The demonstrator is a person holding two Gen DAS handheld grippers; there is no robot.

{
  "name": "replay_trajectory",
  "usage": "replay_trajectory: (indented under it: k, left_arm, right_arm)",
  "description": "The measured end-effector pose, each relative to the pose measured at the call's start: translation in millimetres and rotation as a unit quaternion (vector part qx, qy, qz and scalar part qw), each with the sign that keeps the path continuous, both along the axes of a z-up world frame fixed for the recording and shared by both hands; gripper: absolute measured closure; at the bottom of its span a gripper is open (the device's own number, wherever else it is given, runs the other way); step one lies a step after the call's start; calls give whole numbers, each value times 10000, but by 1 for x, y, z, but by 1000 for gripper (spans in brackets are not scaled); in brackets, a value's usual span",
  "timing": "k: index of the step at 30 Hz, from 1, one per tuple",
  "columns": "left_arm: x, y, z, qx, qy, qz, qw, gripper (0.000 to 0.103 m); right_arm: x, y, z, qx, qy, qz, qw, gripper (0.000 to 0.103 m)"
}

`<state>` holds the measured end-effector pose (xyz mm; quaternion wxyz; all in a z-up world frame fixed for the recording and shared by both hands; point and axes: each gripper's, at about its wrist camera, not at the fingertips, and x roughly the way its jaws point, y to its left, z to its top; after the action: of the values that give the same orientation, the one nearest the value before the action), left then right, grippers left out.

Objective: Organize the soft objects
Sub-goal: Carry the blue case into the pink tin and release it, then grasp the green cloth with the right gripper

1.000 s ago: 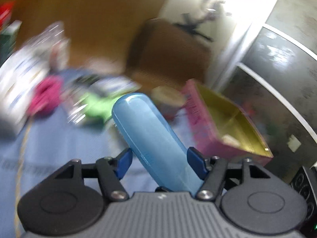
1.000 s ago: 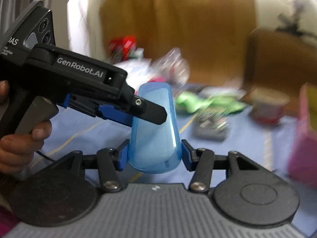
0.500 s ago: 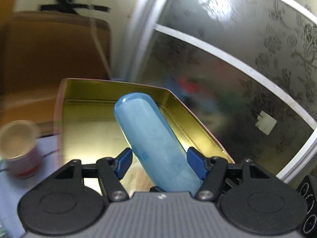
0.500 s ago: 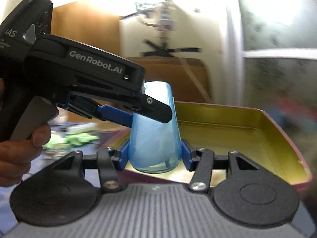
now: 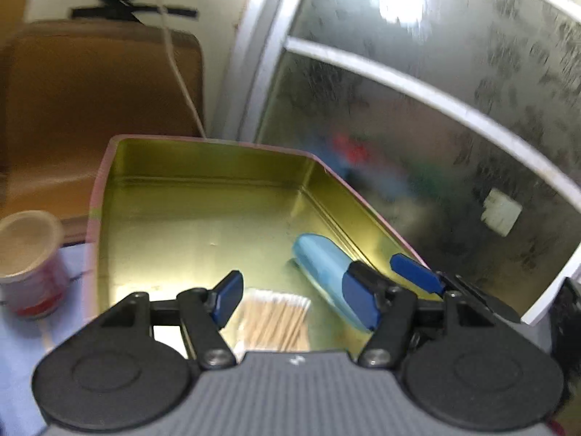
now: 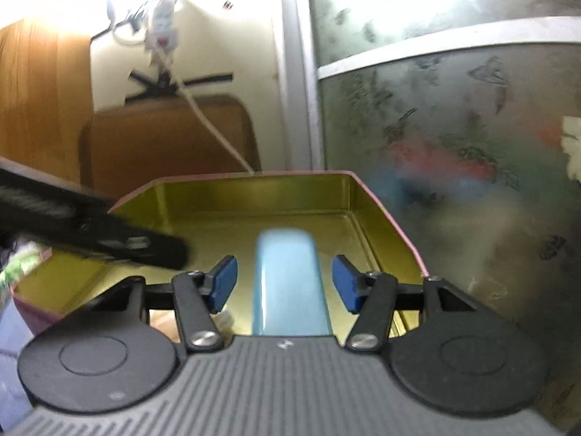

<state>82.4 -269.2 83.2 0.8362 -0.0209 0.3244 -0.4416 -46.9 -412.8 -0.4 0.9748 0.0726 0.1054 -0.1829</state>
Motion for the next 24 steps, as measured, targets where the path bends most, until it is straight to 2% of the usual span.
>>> replay_trajectory:
  k: [5,8,10,12,14,15,17,19,20,21,24]
  left_arm:
    - [-17,92,7,-286,-255,495,9980,38]
    - [-26,154,-2,-173,-384,1146,9925,38]
    - [-29,195,-13,11,-422,1695,9846,38]
    - [-31,235,-26,200,-404,2273,9728,38]
    - [-29,268,-40,415,-372,2875,9561,38]
    - [-28,283,-48,461,-347,3130,9480,38]
    - [-25,306,-61,417,-186,3443,9377,38]
    - [-22,318,-69,223,-41,3598,9328,41]
    - [-21,321,-67,31,-38,3582,9336,40]
    - [-23,322,-66,-66,-182,3624,9318,39]
    - [-23,315,-64,-32,-322,3592,9327,39]
  right_arm:
    - [-5,23,18,58,-501,276,9983,43]
    - [0,50,27,15,-549,771,9955,43]
    - [9,73,31,29,-455,1239,9912,43]
    - [22,100,32,65,-291,1803,9832,43]
    - [40,130,31,100,-54,2348,9720,43]
    - [52,145,30,124,81,2592,9657,43]
    - [78,175,28,119,314,2964,9545,43]
    - [113,205,25,77,641,3205,9451,43]
    - [130,216,23,57,796,3283,9412,43]
    - [145,228,20,14,948,3284,9398,43]
    - [194,250,8,88,1545,3232,9336,43]
